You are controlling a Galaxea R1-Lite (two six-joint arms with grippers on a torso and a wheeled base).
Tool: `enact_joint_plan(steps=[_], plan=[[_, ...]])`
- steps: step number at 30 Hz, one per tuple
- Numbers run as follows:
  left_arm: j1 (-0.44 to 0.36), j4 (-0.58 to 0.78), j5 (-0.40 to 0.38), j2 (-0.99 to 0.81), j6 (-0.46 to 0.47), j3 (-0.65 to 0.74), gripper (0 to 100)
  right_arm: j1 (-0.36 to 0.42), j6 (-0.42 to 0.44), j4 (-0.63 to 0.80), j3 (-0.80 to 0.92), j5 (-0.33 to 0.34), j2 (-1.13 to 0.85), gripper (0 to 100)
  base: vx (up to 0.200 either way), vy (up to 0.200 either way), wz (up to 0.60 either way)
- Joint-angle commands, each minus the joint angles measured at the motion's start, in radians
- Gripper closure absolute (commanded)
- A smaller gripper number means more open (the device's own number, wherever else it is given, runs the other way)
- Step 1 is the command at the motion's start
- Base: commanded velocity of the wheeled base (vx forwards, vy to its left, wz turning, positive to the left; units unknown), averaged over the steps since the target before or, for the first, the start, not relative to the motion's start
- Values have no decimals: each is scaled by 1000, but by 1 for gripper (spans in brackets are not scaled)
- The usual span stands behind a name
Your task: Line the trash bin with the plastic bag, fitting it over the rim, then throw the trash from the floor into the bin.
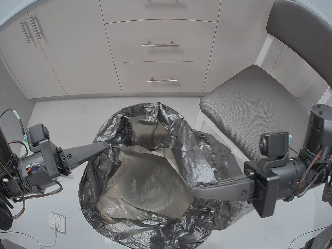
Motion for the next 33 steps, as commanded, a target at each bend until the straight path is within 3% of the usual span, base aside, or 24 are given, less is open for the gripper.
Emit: enact_joint_plan(steps=[1, 12, 18, 27, 32, 33], plan=[[82, 3, -3, -26, 0, 11, 100, 16, 4, -35, -29, 3, 124, 100, 0, 0, 0], [78, 6, -7, -34, -5, 67, 100, 23, 8, -25, -32, -3, 82, 100, 0, 0, 0], [84, 5, 3, -2, -146, 87, 100, 23, 104, -34, -44, -14, 78, 100, 0, 0, 0], [121, 3, 5, 52, -152, 96, 100, 55, 109, -26, -162, -40, 205, 100, 0, 0, 0], [164, 3, 5, 93, -148, 98, 100, 78, 109, -26, -214, -75, 266, 100, 0, 0, 0], [200, -6, 5, 138, -145, 98, 100, 98, 109, -26, -257, -136, 331, 100, 0, 0, 0]])
